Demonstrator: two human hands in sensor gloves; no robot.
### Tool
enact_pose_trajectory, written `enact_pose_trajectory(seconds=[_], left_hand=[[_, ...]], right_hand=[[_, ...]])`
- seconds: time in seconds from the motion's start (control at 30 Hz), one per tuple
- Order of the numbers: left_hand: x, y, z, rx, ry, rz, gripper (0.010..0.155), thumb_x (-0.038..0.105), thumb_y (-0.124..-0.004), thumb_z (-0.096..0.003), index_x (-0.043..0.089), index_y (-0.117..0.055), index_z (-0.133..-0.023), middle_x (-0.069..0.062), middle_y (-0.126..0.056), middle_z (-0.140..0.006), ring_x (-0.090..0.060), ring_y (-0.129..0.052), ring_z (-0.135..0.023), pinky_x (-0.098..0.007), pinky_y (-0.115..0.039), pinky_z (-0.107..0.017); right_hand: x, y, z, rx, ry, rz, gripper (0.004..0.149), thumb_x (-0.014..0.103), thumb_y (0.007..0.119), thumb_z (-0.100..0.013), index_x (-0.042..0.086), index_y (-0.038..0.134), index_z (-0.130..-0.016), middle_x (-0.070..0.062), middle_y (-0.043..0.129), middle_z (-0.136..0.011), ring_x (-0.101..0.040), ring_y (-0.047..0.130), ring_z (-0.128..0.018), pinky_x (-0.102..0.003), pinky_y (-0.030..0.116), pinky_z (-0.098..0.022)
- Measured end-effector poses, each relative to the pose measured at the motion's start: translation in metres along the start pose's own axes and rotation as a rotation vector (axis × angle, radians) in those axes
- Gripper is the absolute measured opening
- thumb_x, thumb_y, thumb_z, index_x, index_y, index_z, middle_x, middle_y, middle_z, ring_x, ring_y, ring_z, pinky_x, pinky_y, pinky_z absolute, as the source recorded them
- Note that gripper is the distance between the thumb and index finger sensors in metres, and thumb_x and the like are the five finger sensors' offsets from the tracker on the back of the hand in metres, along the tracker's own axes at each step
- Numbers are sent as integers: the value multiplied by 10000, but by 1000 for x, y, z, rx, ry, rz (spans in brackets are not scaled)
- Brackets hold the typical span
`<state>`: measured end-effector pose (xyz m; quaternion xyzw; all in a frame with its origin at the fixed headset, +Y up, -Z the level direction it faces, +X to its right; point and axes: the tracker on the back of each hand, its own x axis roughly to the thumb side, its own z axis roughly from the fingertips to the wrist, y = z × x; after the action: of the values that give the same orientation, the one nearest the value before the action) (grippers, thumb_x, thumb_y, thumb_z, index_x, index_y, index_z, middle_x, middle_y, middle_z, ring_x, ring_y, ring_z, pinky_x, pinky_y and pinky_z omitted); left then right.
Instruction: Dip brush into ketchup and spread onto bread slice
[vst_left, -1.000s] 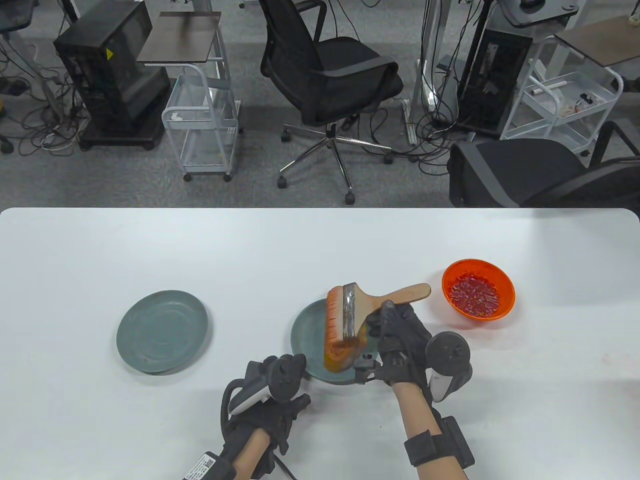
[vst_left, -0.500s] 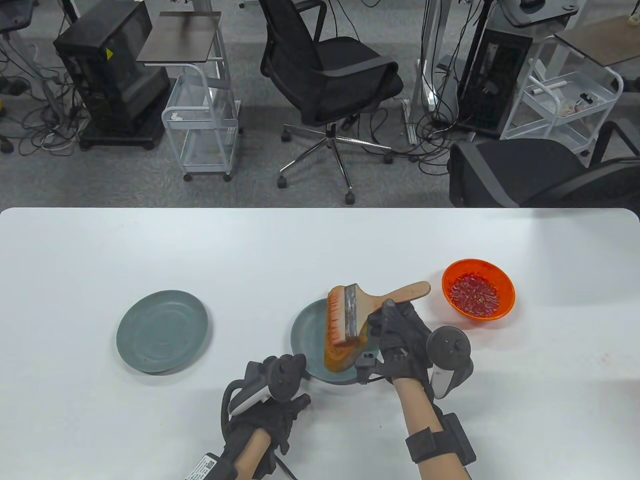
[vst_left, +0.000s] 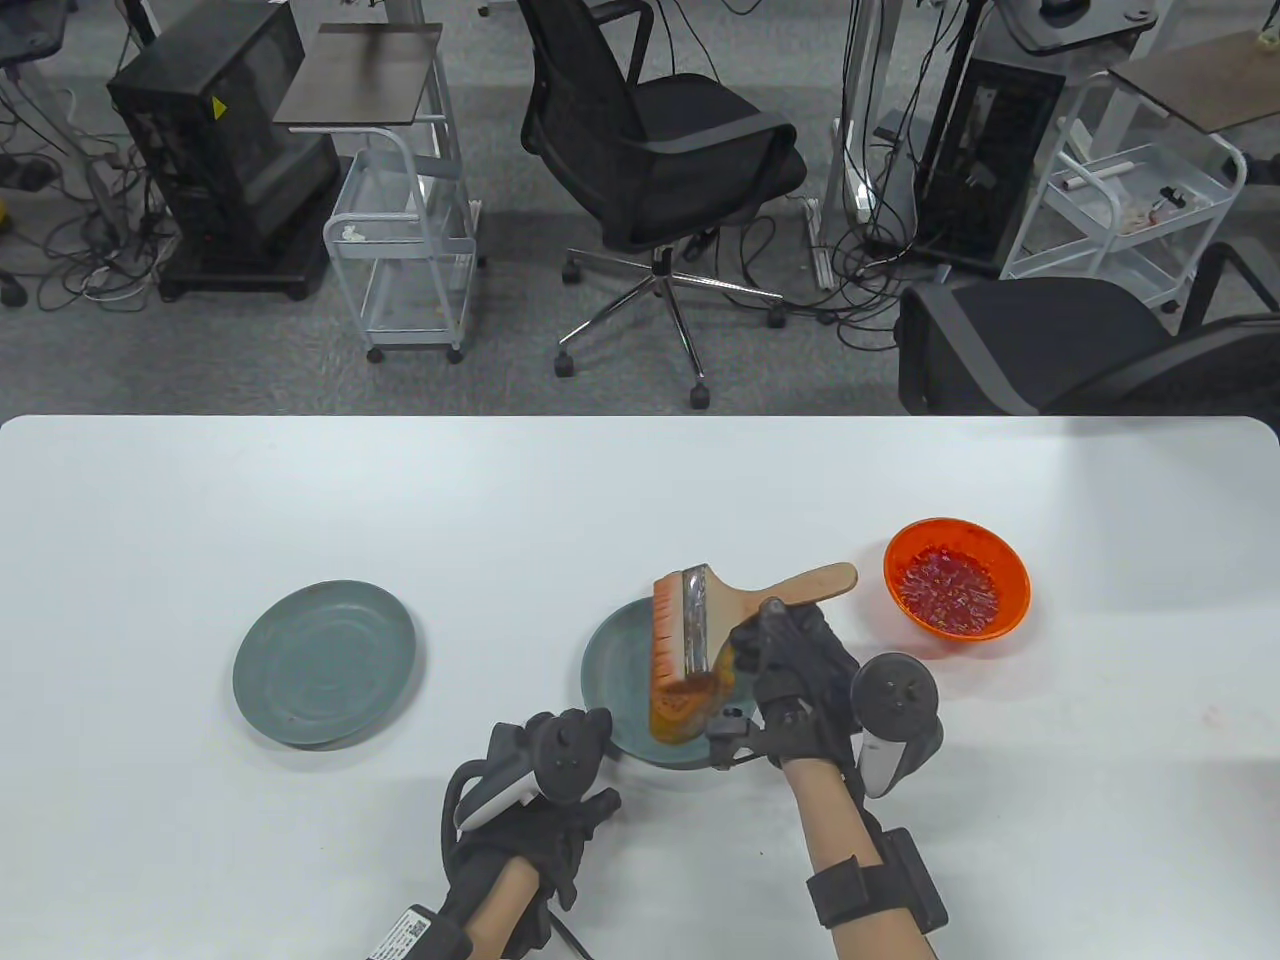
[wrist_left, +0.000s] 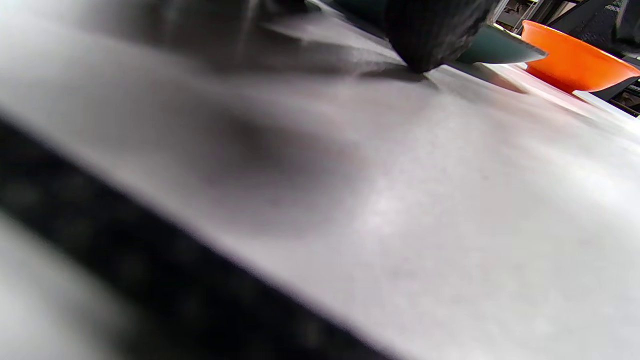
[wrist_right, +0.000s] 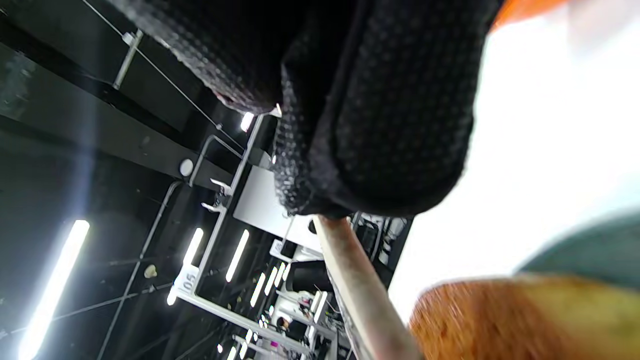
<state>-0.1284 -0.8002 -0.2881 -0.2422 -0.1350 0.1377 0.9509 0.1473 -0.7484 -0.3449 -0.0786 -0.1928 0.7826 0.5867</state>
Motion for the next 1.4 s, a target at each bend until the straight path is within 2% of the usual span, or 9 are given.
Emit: enact_pose_trajectory(seconds=[0.27, 0.37, 0.53, 0.63, 0.83, 0.93, 1.13, 1.23, 1.4], left_hand=[[0, 0, 0, -4, -1, -6, 746, 472, -639, -621, 251, -125, -1115, -105, -209, -1198, -435, -169, -1086, -635, -260, -703], [0, 0, 0, -8, 0, -5, 747, 471, -639, -621, 250, -124, -1114, -112, -207, -1196, -436, -165, -1085, -636, -259, -703], [0, 0, -1, -6, -1, -4, 748, 471, -638, -621, 247, -123, -1116, -116, -206, -1196, -441, -165, -1083, -639, -256, -701], [0, 0, -1, -4, -5, -2, 748, 471, -636, -622, 247, -122, -1117, -117, -202, -1196, -439, -161, -1083, -638, -251, -701], [-1, 0, -1, -16, -6, 8, 752, 473, -643, -621, 253, -119, -1114, -111, -196, -1196, -435, -153, -1083, -635, -245, -702], [-1, 0, -1, -16, -4, 4, 751, 473, -639, -623, 252, -116, -1114, -111, -192, -1196, -435, -152, -1083, -636, -245, -701], [0, 0, -1, -15, -3, 1, 752, 474, -636, -623, 249, -112, -1113, -113, -191, -1195, -438, -152, -1081, -637, -244, -701], [0, 0, -1, -14, -3, 3, 752, 475, -637, -621, 251, -113, -1113, -112, -192, -1195, -436, -154, -1081, -638, -243, -700], [-1, 0, -1, -20, -6, 6, 755, 476, -638, -621, 253, -109, -1112, -111, -186, -1195, -435, -152, -1080, -636, -240, -700]], right_hand=[[10, -30, -8, -178, -198, 229, 474, 230, 817, -555, -112, 791, -882, -345, 908, -666, -249, 1118, -395, -301, 1017, -233], [20, -32, -8, -173, -255, 221, 475, 241, 816, -558, -103, 787, -885, -339, 906, -671, -244, 1120, -397, -293, 1019, -236], [13, -7, -2, -41, -74, 30, 475, 224, 818, -559, -122, 784, -884, -355, 902, -666, -257, 1116, -394, -303, 1015, -233], [4, 2, 1, -30, -36, 38, 473, 215, 821, -556, -127, 787, -882, -364, 900, -665, -271, 1114, -392, -315, 1012, -231], [11, -29, -9, -181, -190, 243, 475, 231, 818, -555, -114, 794, -880, -344, 911, -660, -246, 1119, -389, -300, 1015, -228], [16, -41, -12, -203, -184, 208, 474, 234, 815, -558, -106, 784, -887, -345, 900, -676, -258, 1113, -402, -306, 1012, -239], [11, -15, -5, -53, -25, -14, 474, 232, 816, -563, -112, 783, -888, -349, 900, -673, -255, 1114, -402, -302, 1012, -239], [7, -2, -3, -10, -19, 14, 473, 231, 819, -561, -106, 785, -891, -350, 900, -679, -264, 1114, -405, -309, 1011, -241], [3, -20, -10, -101, -60, 96, 473, 218, 825, -556, -119, 790, -887, -362, 898, -673, -281, 1111, -398, -325, 1006, -236]])
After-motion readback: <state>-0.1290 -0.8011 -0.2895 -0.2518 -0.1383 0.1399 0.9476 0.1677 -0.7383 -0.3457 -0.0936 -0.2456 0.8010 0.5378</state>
